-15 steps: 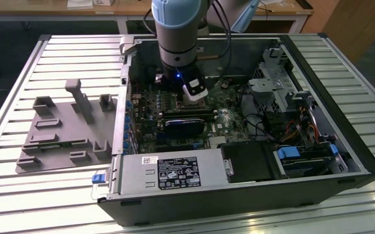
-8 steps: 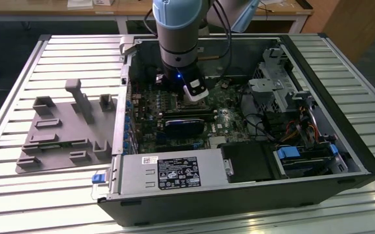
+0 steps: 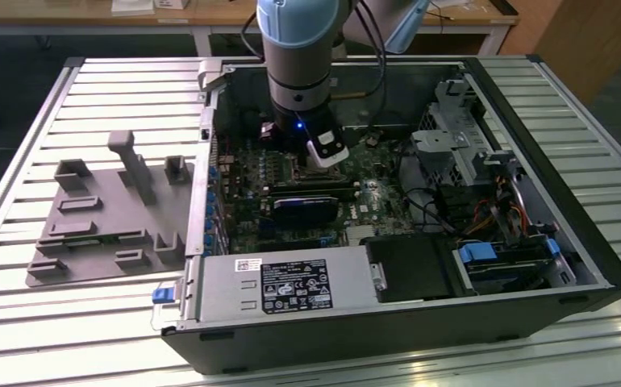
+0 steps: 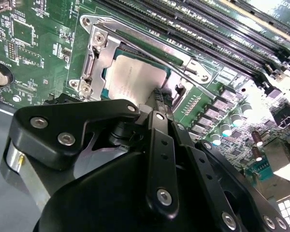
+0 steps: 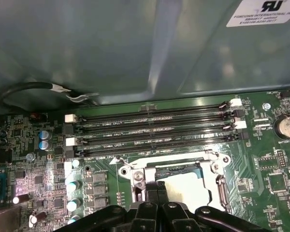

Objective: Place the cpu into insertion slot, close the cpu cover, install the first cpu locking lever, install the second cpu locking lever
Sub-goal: 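Close the cpu cover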

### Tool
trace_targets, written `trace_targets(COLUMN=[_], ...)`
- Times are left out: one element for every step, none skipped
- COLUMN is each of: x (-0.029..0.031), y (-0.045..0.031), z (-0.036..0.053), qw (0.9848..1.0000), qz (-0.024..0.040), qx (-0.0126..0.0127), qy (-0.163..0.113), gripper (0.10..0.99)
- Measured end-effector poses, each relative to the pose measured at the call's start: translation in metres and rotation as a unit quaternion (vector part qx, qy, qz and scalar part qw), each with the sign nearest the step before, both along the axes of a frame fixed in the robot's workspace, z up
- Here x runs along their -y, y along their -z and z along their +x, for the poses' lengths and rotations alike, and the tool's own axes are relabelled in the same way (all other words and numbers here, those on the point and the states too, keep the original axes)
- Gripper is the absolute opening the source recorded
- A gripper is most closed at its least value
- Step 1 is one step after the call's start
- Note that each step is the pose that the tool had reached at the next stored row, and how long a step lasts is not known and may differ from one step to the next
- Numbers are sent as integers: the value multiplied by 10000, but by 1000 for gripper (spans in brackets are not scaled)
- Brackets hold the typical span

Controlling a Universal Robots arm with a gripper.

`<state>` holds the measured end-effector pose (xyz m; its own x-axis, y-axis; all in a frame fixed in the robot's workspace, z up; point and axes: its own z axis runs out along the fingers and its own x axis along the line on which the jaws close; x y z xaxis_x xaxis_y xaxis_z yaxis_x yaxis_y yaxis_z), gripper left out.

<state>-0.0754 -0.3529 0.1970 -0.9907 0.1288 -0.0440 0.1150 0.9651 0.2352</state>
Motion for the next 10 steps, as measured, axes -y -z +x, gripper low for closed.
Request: trace_targets(x=[0, 1, 2, 1, 1, 1, 2, 3, 3, 2], y=[-6, -12, -20, -23, -27, -27, -28, -28, -28, -27], z=[1, 0, -1, -1, -1, -1, -4, -11, -22, -32], qw=[10000, 10000, 10000, 10000, 10000, 10000, 10000, 10000, 10000, 10000], qz=[2, -1, -4, -3, -3, -2, -2, 0, 4, 7], qx=[1, -1, -4, -3, -3, -3, -4, -2, 0, 2], qy=[-1, 0, 0, 0, 0, 0, 0, 0, 0, 0], gripper=[102, 102, 102, 102, 102, 102, 102, 102, 102, 102])
